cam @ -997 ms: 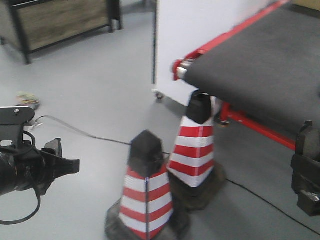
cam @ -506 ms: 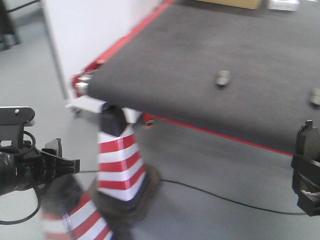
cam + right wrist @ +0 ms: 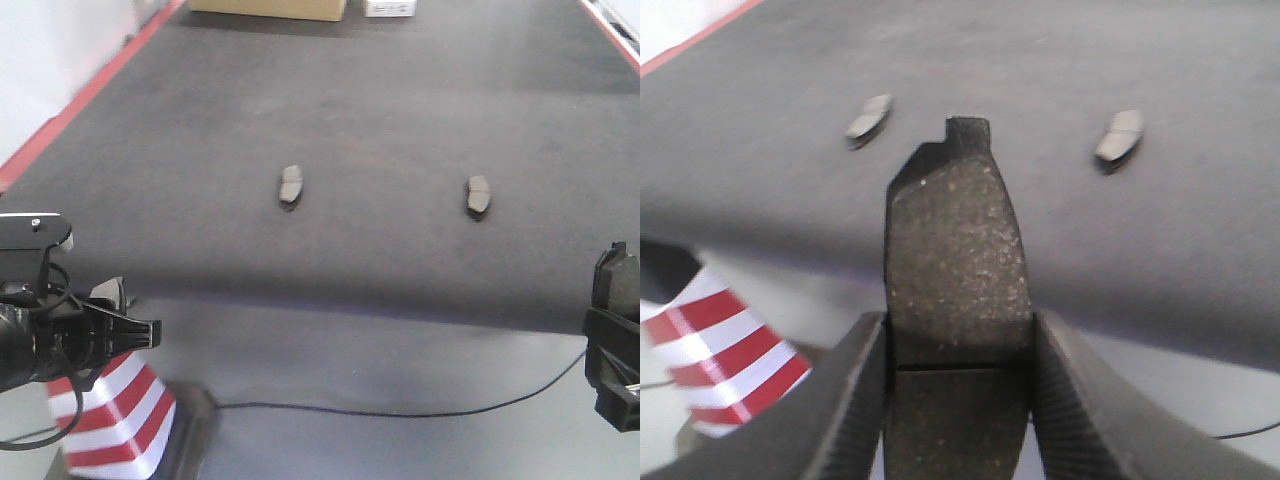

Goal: Move and align brake pads A on conveyor
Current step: 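Turn the base past the cones up to the dark belt conveyor, then position the base over the belt holding both pads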

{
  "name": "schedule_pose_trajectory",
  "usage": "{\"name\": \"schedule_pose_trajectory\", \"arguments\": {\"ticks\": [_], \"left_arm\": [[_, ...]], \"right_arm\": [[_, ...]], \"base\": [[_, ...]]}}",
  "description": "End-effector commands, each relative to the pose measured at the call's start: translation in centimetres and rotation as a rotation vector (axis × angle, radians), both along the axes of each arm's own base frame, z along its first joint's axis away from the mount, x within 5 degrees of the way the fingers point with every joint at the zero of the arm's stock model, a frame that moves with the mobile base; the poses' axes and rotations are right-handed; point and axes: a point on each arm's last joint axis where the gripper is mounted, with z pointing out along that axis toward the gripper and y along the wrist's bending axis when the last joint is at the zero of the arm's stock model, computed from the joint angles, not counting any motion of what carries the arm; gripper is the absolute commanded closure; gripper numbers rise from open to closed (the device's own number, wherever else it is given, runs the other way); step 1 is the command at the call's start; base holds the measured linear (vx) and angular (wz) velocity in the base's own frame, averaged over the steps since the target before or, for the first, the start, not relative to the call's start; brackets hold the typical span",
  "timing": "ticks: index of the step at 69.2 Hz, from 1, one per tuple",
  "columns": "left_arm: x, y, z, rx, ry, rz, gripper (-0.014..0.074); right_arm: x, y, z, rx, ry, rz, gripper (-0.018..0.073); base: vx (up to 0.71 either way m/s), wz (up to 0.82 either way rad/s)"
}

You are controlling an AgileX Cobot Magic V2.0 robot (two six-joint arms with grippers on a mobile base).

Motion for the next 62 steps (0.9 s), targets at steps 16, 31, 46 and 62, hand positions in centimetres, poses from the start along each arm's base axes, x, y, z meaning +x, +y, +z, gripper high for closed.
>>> {"name": "schedule_pose_trajectory", "arguments": {"ticks": [16, 31, 46, 62], "left_arm": [[0.22, -0.15, 1.49, -0.025, -0.079, -0.028, 0.043], [0.22, -0.15, 1.49, -0.025, -0.079, -0.028, 0.043], [0.22, -0.15, 1.49, -0.025, -0.079, -0.028, 0.043], [0.22, -0.15, 1.49, -0.025, -0.079, -0.028, 0.043]], "right_arm": [[0.22, 0.12, 1.81, 0.012, -0.121, 0.016, 0.0536], [0.22, 0.12, 1.81, 0.012, -0.121, 0.016, 0.0536], [0.22, 0.12, 1.81, 0.012, -0.121, 0.016, 0.0536], [0.22, 0.12, 1.81, 0.012, -0.121, 0.016, 0.0536]], "base": [[0.29, -0.24], [0.34, -0.16], [0.32, -0.09], [0.29, -0.09]]}}
